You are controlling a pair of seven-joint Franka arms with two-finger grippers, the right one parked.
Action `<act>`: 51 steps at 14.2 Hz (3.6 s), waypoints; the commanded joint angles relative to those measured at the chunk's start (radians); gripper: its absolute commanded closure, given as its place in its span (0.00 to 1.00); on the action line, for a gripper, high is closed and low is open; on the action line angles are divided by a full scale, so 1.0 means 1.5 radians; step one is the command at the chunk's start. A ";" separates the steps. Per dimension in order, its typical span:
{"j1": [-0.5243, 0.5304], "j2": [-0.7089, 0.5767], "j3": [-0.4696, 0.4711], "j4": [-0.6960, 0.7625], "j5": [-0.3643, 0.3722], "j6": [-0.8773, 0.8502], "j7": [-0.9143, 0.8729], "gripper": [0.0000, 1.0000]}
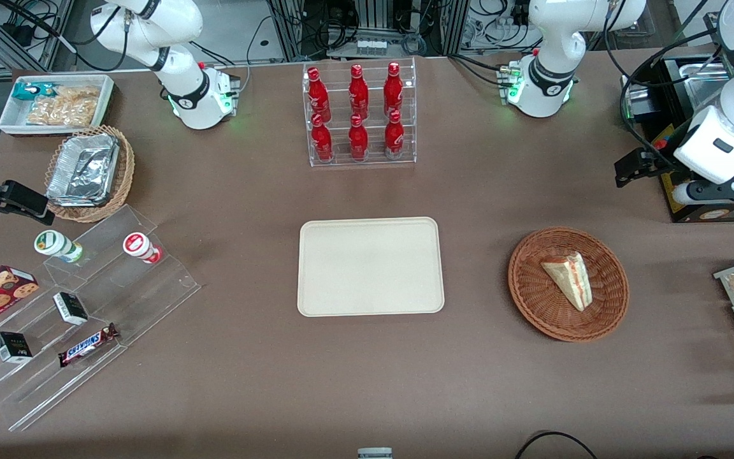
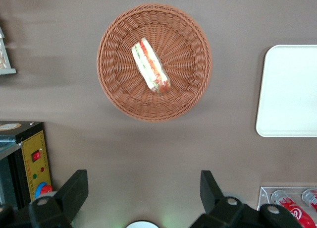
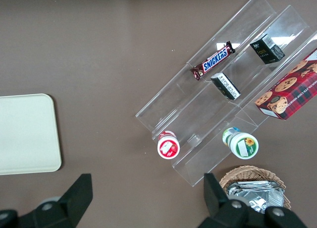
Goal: Place sandwich from basket to tray
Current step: 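Move the left gripper down over the sandwich in the wicker basket, then close the left gripper on the wrapped sandwich and lift it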
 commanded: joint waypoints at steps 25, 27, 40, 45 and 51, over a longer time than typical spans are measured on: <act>-0.010 0.214 0.003 -0.220 0.018 0.465 -0.327 0.00; -0.010 0.214 0.003 -0.252 0.016 0.525 -0.347 0.00; -0.006 0.261 0.004 -0.260 0.019 0.574 -0.388 0.94; -0.012 0.241 -0.033 -0.157 0.042 0.428 -0.277 0.97; -0.013 0.336 -0.199 0.059 0.067 0.252 -0.323 0.96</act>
